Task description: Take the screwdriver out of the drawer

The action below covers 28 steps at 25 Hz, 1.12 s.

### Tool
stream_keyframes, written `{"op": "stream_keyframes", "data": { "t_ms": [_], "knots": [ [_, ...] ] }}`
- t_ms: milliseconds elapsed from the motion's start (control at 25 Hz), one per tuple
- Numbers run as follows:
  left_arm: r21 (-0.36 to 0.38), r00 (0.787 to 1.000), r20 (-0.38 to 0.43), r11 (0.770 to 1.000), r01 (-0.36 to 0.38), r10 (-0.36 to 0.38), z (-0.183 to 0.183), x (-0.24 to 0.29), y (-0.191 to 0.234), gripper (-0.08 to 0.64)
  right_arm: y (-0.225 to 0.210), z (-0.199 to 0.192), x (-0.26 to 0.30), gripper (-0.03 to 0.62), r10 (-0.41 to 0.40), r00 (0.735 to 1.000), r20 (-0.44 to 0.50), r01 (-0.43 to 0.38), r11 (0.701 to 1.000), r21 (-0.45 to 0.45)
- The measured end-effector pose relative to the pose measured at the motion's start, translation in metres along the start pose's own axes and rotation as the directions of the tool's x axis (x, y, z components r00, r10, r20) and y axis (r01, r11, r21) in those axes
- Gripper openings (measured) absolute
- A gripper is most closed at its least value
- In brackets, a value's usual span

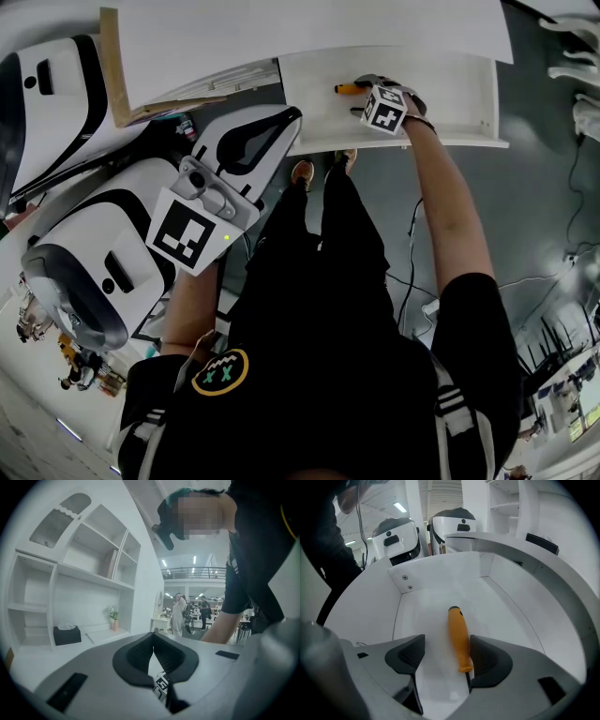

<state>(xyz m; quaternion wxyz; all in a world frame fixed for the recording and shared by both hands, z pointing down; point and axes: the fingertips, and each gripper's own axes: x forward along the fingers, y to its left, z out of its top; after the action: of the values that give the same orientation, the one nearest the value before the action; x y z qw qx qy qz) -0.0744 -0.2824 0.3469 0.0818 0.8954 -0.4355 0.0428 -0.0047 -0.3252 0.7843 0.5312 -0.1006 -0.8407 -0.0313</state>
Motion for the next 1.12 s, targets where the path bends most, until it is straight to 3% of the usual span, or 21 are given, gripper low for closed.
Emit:
{"op": "stream_keyframes", "data": {
  "t_ms": [120, 400, 1120],
  "knots": [
    [0.004, 1.000, 0.004, 1.000, -0.002, 0.002, 0.002, -0.002, 0.000, 0.018, 0.003, 0.001, -0.001, 0.291, 0.006, 1.000, -0.006, -0.006, 1.000, -0.012],
    [0.010, 1.000, 0.008, 1.000, -0.004, 0.004, 0.004, -0.003, -0.003, 0.018, 0.010, 0.000, -0.002, 0.135, 0.008, 1.000, -0.006, -0.008, 1.000, -0.029],
    [0.024, 1.000, 0.020, 1.000, -0.001, 0.000, 0.011, -0.002, -0.012, 0.018, -0.001, 0.007, -0.019, 0.127, -0.053, 0.998, 0.024, 0.053, 0.999, -0.002]
  ]
}}
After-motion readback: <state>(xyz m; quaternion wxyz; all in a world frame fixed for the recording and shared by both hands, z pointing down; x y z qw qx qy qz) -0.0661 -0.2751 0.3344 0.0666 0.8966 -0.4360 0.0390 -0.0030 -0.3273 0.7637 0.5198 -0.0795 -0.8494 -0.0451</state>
